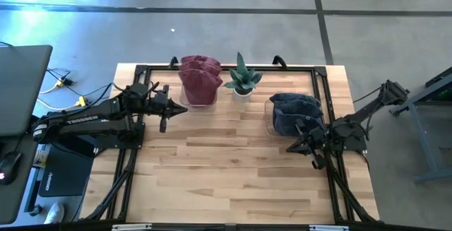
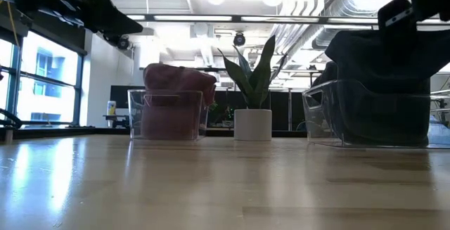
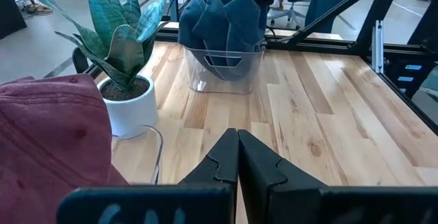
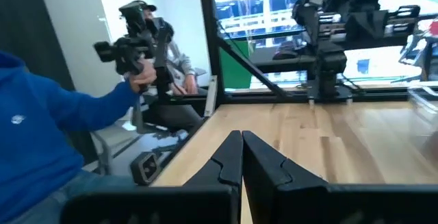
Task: Pick & Place hat
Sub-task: Return to home position
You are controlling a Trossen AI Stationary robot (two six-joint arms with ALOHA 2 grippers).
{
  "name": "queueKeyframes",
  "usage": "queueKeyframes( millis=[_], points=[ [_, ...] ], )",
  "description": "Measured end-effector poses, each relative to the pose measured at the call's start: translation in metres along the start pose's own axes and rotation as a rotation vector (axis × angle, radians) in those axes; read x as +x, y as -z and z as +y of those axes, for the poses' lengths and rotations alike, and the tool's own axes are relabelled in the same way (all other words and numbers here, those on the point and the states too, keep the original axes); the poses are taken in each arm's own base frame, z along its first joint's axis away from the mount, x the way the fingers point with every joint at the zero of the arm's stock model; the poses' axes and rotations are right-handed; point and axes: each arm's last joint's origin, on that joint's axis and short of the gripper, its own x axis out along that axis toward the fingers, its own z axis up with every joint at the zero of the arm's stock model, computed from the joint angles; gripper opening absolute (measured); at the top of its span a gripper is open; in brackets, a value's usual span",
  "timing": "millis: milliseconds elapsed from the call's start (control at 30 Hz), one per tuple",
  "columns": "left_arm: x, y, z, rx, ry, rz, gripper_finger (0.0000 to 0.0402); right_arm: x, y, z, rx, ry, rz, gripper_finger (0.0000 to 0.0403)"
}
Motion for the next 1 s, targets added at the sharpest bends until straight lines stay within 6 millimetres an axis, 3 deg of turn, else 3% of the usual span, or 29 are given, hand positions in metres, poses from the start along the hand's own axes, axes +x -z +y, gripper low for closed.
queueKeyframes(
  millis=[167, 367, 533, 1000],
  points=[
    [0.000, 0.000, 0.000, 0.000, 0.000, 0.000, 0.0000, -0.004, 0.008, -0.010, -0.040, 0.049, -0.014, 0.0001],
    [0.000, 0.000, 0.000, 0.004, 0.000, 0.001, 0.0000, -0.013, 0.004, -0.022, -0.032, -0.016, -0.021, 0.0000],
    [0.000, 0.000, 0.000, 0.004, 0.000, 0.003, 0.0000, -0.023, 0.005, -0.031, -0.013, 0.055, -0.003, 0.0000],
    [0.000, 0.001, 0.000, 0.007, 0.002, 0.007, 0.0000, -0.031, 0.019, -0.035, -0.037, 0.086, 0.031, 0.0000]
  ],
)
